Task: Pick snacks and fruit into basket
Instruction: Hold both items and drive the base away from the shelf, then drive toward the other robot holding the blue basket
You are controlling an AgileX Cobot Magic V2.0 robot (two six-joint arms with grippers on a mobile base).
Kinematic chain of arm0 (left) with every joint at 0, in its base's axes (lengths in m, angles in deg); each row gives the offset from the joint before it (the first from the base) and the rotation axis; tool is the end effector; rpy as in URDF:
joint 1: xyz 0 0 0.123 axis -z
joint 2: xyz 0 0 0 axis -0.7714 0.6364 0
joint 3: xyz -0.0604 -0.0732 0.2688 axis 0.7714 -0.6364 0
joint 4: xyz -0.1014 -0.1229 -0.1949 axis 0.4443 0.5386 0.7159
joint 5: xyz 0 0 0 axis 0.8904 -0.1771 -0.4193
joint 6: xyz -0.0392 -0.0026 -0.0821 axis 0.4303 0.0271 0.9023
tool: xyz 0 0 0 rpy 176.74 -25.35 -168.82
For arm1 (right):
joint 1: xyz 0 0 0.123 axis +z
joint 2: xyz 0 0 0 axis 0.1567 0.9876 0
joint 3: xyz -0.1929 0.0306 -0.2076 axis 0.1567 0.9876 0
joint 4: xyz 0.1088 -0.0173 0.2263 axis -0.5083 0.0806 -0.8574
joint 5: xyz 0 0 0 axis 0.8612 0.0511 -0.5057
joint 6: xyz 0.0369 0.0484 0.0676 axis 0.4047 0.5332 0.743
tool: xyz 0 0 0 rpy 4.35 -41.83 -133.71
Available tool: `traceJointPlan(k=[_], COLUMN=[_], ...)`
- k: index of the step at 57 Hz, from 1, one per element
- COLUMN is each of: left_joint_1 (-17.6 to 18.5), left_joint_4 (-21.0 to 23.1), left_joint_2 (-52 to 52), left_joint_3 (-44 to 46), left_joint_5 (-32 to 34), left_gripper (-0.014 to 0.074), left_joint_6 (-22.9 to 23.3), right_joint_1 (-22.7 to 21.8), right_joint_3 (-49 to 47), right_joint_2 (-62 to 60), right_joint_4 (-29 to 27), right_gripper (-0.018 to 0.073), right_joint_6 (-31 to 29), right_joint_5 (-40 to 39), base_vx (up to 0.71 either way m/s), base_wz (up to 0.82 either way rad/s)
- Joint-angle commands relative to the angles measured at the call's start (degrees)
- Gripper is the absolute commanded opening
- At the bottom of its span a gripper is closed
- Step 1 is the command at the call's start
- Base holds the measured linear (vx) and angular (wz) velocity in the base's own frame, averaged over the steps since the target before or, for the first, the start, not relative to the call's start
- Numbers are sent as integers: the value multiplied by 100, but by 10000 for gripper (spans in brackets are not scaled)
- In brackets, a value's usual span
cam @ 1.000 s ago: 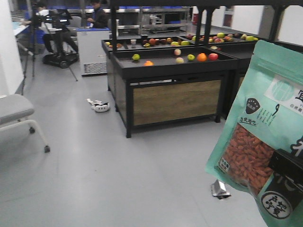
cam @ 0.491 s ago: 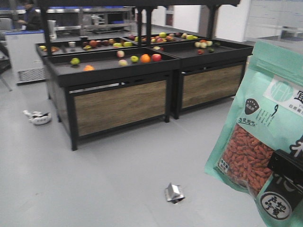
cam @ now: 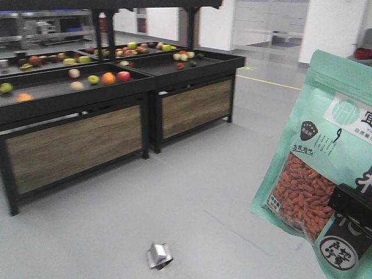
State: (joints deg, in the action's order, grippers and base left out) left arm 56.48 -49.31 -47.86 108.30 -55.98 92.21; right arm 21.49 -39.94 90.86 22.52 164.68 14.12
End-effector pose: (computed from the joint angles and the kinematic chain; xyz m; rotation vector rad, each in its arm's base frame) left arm 0.0527 0.0026 0.3436 -0.1414 1.6017 -0.1614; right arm 0.1142 0.0604 0.3832 -0.3747 1.5013 0.5775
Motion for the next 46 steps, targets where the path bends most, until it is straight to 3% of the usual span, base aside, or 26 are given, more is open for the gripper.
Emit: traceJointPlan(k=[1,46], left_joint_1=[36,36], left_joint_4=[-42,-42], left_joint_2=[71,71], left_joint_3=[210,210], left_joint_5=[582,582], left_gripper=[2,2], left_joint_6=[-9,-9], right_joint_1=[-22,-22], right_joint_3=[-179,-179], right_joint_2=[-3,-3], right_joint_4=[21,21], right_gripper=[-9,-9], right_joint_6=[-4,-4], right_joint_5=[198,198], base_vx=[30,32], base_wz=[-47,-40])
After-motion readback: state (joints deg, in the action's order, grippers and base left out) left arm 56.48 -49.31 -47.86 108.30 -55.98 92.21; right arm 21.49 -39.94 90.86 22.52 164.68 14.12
